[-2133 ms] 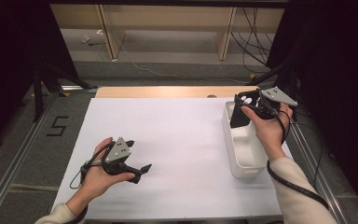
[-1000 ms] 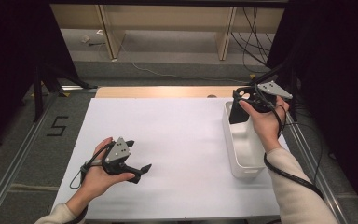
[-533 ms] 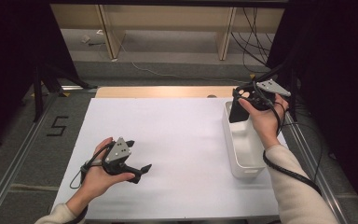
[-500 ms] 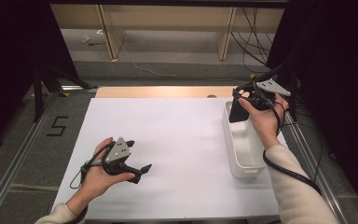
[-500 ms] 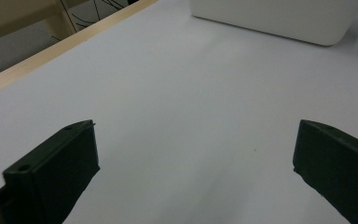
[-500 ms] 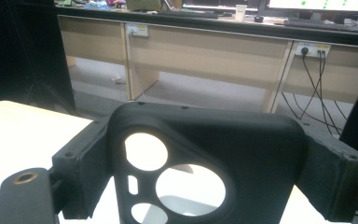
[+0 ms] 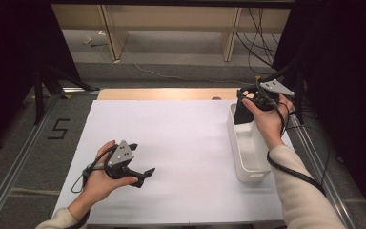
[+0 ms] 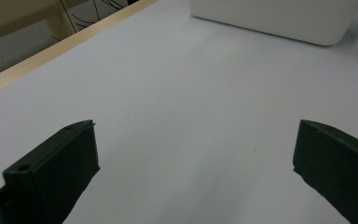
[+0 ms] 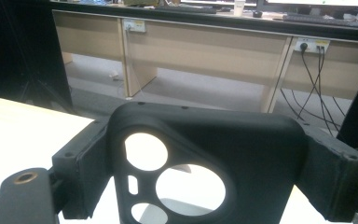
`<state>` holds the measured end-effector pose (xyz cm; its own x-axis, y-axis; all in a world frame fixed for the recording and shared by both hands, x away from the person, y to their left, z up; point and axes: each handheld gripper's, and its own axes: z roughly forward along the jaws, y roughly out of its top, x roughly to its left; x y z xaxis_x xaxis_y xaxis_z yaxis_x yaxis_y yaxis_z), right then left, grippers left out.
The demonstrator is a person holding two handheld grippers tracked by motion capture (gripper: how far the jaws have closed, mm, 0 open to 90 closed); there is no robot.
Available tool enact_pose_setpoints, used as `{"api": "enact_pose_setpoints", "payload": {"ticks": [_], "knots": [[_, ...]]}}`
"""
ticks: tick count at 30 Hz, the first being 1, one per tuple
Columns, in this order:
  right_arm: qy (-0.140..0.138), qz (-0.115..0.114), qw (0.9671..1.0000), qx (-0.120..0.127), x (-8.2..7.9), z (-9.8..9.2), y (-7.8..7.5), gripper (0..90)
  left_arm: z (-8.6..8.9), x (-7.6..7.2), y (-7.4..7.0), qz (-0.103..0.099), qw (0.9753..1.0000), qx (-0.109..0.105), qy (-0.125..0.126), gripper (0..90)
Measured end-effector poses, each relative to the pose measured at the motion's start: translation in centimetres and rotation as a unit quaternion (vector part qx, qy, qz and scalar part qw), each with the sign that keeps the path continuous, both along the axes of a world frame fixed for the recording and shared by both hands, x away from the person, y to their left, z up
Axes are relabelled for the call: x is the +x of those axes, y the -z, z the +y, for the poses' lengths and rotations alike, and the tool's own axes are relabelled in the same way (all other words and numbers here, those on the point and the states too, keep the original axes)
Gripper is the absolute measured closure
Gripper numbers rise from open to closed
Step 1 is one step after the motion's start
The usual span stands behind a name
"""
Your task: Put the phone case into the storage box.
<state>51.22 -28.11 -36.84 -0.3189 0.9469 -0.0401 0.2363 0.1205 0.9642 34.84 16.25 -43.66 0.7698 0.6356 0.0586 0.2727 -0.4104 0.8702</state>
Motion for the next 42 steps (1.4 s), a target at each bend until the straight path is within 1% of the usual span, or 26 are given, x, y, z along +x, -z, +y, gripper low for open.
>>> {"api": "enact_pose_setpoints", "payload": {"ticks": [11,27,42], "knots": [[0.003,0.004,1.0,-0.002,0.7,0.1,0.1,15.4,0.0,0.0,0.0,0.0,1.0,0.0,0.001,0.0],[0.005,0.015,0.9999,-0.004,1.5,0.1,0.7,15.4,-0.1,0.0,0.0,-0.001,1.0,-0.002,0.002,0.0],[0.008,0.024,0.9997,-0.003,2.0,0.0,1.0,15.3,-0.1,0.0,0.0,-0.001,1.0,-0.002,0.002,0.0]]}}
